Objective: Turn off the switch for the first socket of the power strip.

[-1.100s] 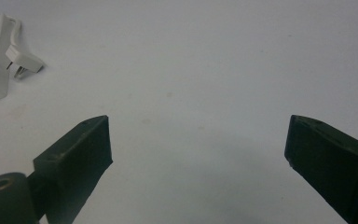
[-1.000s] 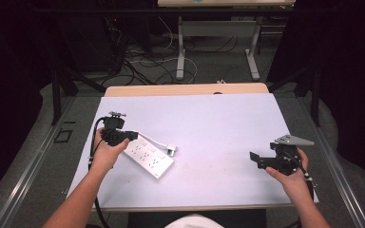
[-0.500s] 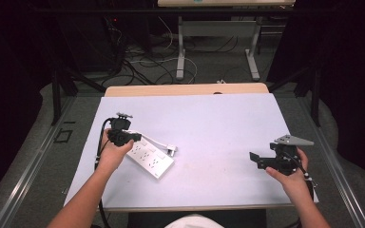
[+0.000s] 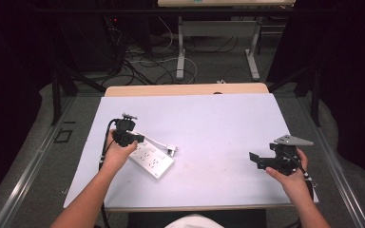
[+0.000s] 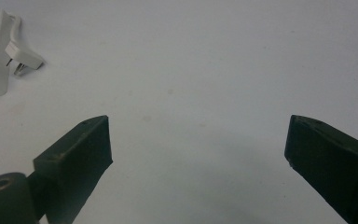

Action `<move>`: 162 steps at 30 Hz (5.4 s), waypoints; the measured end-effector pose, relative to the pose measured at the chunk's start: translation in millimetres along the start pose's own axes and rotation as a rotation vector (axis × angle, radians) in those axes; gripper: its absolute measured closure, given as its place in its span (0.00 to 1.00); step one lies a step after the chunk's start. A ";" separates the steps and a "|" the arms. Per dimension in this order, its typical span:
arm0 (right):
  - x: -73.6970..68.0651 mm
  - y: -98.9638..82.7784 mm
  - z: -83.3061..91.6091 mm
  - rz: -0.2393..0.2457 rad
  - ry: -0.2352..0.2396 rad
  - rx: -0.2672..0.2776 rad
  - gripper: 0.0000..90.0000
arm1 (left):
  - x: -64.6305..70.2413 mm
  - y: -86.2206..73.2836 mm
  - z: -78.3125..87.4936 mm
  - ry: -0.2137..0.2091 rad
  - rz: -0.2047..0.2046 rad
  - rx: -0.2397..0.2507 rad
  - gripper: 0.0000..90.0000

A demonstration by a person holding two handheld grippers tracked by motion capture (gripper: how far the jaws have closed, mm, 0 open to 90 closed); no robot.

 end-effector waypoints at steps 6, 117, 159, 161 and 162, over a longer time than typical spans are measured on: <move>0.2 -0.1 -0.1 0.002 -0.005 -0.003 0.08 | 1.6 1.5 -5.1 -0.002 0.000 -0.009 1.00; -0.4 -1.8 -2.6 0.001 0.011 -0.018 0.08 | 0.2 5.8 -32.7 0.049 -0.006 -0.075 1.00; 0.3 -1.6 -3.0 -0.002 0.019 -0.016 0.08 | 16.1 15.4 -0.8 0.030 -0.048 -0.048 0.93; 0.4 -1.8 -2.8 -0.003 0.017 -0.019 0.08 | 16.7 15.5 0.7 0.030 -0.045 -0.045 0.91; 0.2 -1.7 -3.1 -0.002 0.019 -0.017 0.08 | 16.4 15.7 2.0 0.034 -0.050 -0.042 0.91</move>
Point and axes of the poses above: each handheld gripper's, and its own axes: z roughly backward along the jaws, y roughly out of its top, x roughly to its right, the point moved 5 cm from there along -z, roughly forward along the jaws, and after that the axes turned 14 degrees about -x, right-handed, at the moved point
